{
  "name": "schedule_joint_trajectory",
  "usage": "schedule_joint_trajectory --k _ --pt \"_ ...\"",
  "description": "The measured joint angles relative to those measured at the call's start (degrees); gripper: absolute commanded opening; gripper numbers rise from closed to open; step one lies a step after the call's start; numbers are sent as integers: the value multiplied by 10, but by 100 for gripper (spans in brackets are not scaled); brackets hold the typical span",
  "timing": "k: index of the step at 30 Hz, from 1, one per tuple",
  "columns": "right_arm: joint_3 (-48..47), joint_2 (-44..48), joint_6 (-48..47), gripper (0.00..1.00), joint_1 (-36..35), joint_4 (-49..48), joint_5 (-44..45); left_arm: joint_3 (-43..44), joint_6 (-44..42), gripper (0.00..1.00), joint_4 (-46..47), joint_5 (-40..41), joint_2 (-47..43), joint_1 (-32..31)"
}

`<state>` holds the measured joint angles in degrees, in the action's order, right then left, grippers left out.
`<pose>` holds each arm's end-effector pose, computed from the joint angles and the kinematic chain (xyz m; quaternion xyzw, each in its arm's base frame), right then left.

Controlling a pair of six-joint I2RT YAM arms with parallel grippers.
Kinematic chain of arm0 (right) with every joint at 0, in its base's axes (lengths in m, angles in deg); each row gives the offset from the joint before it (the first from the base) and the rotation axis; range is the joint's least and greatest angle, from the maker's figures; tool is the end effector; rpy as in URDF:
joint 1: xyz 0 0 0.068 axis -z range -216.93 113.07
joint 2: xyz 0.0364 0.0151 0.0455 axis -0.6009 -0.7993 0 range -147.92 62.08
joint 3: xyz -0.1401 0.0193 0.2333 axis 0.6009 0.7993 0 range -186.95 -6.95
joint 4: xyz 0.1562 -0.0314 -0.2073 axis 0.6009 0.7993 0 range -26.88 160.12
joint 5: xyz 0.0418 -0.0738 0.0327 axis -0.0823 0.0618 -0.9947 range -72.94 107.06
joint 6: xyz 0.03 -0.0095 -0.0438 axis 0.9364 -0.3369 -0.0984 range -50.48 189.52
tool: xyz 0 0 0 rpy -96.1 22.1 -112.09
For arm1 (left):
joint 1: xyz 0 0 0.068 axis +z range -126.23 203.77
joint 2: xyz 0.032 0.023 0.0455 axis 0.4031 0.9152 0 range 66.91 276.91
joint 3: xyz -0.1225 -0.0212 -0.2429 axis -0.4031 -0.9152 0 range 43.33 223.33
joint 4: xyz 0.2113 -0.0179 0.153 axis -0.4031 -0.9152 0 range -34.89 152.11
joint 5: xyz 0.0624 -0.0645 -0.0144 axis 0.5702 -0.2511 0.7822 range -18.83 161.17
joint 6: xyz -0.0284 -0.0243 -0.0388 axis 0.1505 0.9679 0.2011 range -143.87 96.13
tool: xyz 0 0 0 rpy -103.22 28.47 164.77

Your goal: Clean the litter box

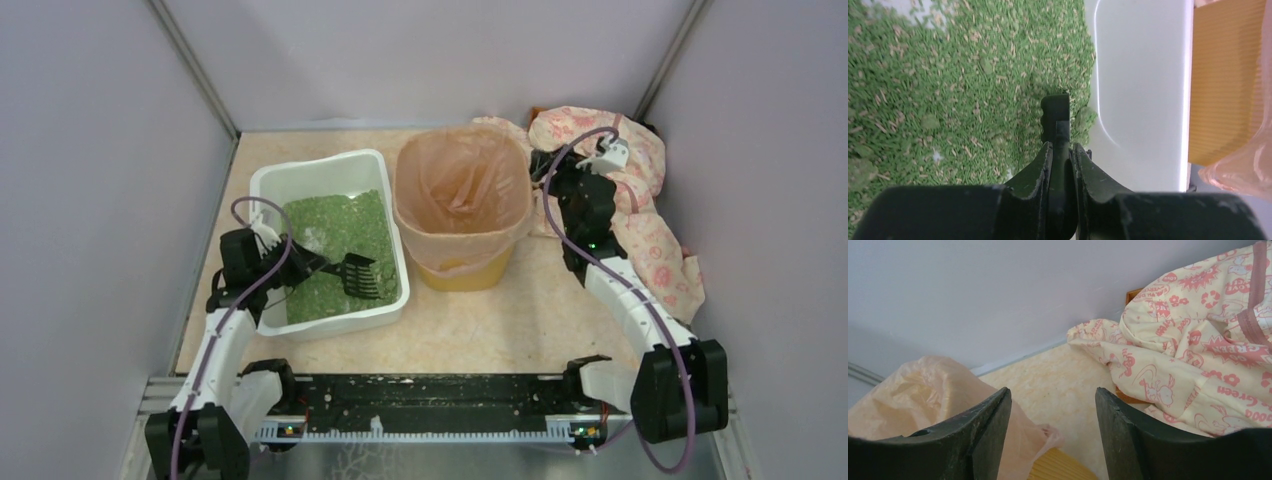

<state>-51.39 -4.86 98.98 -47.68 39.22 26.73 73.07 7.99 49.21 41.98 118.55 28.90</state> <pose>0.2713 0.0455 0.3208 0.1726 0.6768 0.1898 0.6900 0.1930 0.0000 0.2249 -0.1613 0.8504 -0.3209 0.3845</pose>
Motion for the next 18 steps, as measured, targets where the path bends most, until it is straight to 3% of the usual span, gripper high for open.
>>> schedule_joint_trajectory --k 5,11,18 --pt "37 36 7 64 -3 0 -11 -36 13 0 -2 -24 -24 0" --pt "58 63 -2 75 -5 26 12 -52 42 0 14 -47 -26 0" --pt "-2 61 -7 76 43 80 -5 -92 109 0 131 -86 26 3"
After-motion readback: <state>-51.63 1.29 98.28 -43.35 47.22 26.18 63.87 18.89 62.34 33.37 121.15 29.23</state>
